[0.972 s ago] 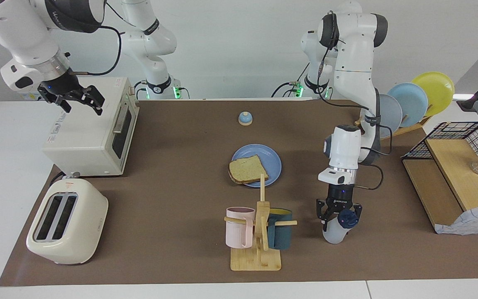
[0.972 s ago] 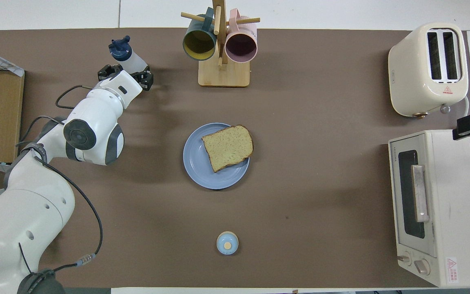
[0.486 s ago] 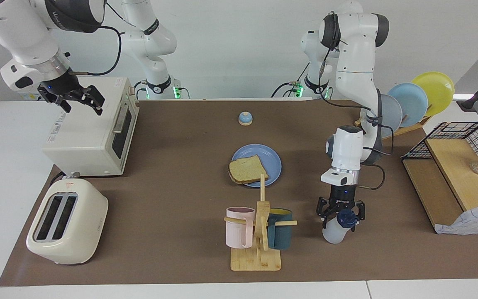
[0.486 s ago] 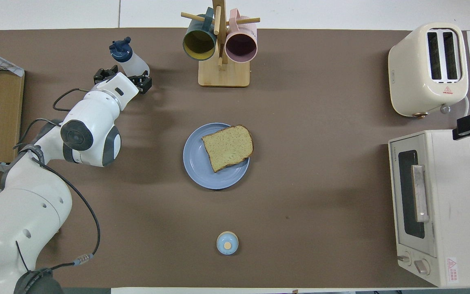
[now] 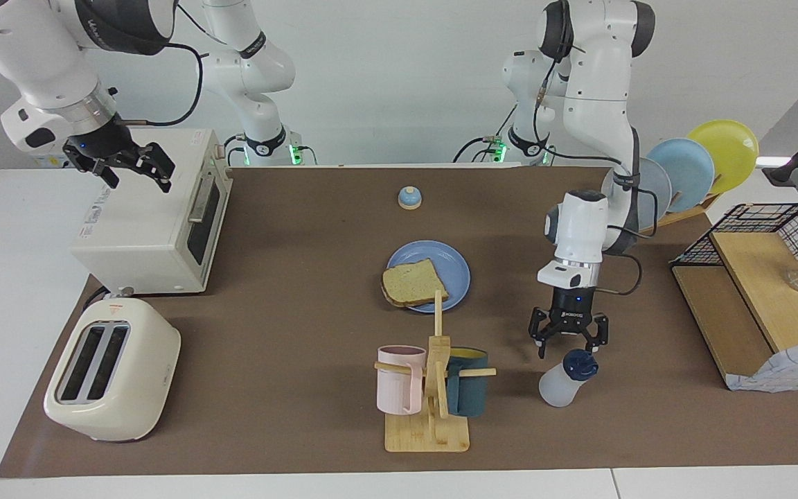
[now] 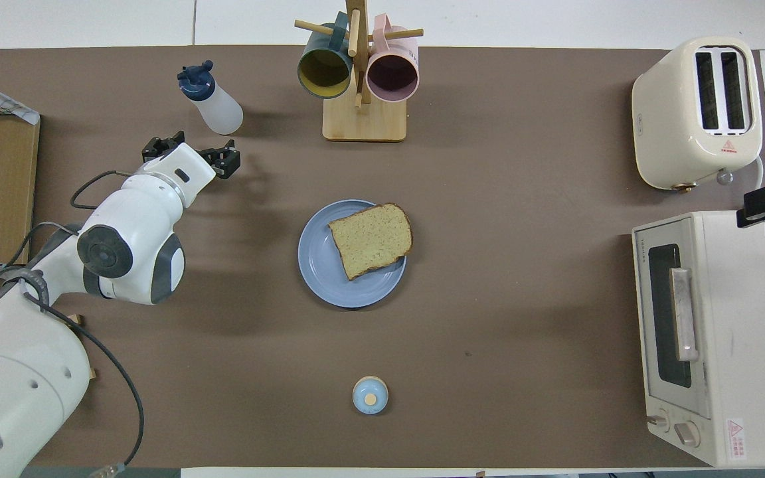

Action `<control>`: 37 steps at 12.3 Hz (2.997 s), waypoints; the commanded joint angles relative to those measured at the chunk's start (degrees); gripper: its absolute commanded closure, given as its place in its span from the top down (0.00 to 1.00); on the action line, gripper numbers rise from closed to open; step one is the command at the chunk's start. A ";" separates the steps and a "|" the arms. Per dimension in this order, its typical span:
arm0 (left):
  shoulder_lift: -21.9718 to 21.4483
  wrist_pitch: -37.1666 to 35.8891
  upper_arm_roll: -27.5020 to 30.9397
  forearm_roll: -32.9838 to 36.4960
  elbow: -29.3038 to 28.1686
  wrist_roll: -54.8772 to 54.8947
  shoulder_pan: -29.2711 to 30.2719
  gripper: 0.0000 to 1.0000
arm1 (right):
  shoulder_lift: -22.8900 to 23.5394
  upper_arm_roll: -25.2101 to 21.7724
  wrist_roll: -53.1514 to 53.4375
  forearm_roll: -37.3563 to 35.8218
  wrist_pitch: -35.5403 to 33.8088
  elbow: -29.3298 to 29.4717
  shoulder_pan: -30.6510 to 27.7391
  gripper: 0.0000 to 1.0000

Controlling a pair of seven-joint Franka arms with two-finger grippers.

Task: Put bread on plate and add seasoning

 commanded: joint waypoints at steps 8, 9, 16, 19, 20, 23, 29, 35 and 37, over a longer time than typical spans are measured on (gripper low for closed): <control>-22.93 -66.74 0.16 -4.05 21.09 -8.92 -6.91 1.00 | -1.29 0.46 -0.95 -0.23 0.49 -1.40 -0.75 1.00; -23.09 -71.85 0.68 -4.14 24.19 -7.61 -6.73 1.00 | -1.20 0.46 -0.95 -0.23 0.49 -1.40 -0.75 1.00; -26.17 -88.07 2.09 -3.53 29.50 6.20 -5.23 1.00 | -1.29 0.46 -0.95 -0.23 0.40 -1.40 -0.75 1.00; -27.13 -87.99 2.18 -3.53 29.40 6.12 -4.62 1.00 | -1.20 0.46 -0.95 -0.23 0.49 -1.40 -0.75 1.00; -27.57 -87.99 2.44 -3.53 29.40 6.20 -3.75 1.00 | -1.29 0.46 -0.95 -0.23 0.49 -1.40 -0.75 1.00; -28.19 -87.89 3.33 -3.53 29.84 5.94 -2.78 1.00 | -1.20 0.46 -0.95 -0.23 0.49 -1.40 -0.75 1.00; -22.74 -111.70 -6.61 -5.02 42.85 6.38 11.37 1.00 | -1.20 0.46 -0.95 -0.23 0.49 -1.40 -0.75 1.00; -29.25 -95.99 -6.52 -5.20 26.06 6.56 12.70 1.00 | -1.29 0.46 -0.95 -0.23 0.49 -1.40 -0.75 1.00; -25.41 -100.87 -6.26 -5.20 30.42 6.47 12.52 1.00 | -1.20 0.46 -0.95 -0.23 0.49 -1.40 -0.75 1.00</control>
